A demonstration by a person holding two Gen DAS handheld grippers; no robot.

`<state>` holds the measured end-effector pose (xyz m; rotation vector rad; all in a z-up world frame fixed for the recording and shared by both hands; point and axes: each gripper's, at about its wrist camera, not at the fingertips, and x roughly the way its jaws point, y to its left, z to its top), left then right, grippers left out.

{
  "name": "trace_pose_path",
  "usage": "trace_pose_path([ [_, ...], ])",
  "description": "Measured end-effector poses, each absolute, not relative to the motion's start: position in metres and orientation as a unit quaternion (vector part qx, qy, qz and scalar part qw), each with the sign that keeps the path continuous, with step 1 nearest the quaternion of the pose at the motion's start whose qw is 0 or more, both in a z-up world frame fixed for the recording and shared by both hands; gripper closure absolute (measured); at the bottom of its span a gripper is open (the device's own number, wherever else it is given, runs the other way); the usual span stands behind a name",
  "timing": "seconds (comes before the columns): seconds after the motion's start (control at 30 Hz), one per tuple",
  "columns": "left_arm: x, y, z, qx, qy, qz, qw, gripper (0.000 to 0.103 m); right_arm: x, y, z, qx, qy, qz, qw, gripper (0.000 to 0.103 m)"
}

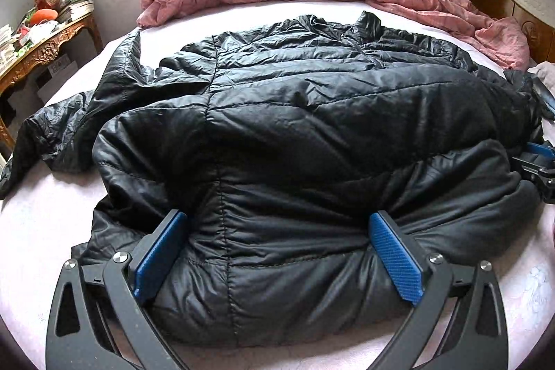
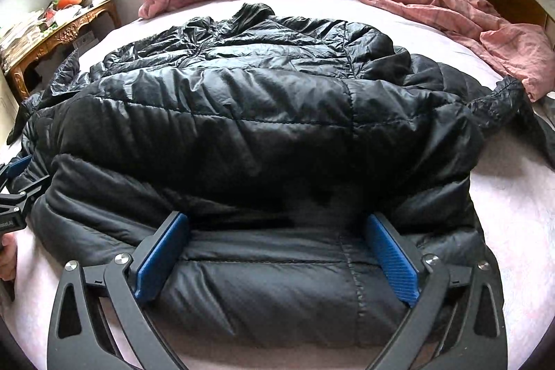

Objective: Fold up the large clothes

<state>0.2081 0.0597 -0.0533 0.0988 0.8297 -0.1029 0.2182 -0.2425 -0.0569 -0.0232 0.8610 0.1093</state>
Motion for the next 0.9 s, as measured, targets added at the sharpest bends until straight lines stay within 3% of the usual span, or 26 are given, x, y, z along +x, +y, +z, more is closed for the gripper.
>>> trace_pose_path([
  [0.17,0.194,0.066,-0.036,0.027,0.357,-0.067,0.931,0.005,0.214,-0.245,-0.051,-0.004,0.402,0.052,0.914,0.002],
  [0.4,0.163,0.075,-0.003,0.009,0.23,-0.051,0.972,0.004,0.181,-0.27,0.001,0.024,0.289,0.072,0.954,0.003],
  [0.73,0.18,0.132,-0.009,-0.083,0.223,0.023,0.971,0.004,0.166,-0.402,0.043,0.087,0.224,-0.04,0.97,0.003],
  [0.9,0.191,0.137,-0.024,-0.095,0.256,0.025,0.962,0.004,0.187,-0.529,0.023,0.187,0.222,-0.126,0.949,0.004],
])
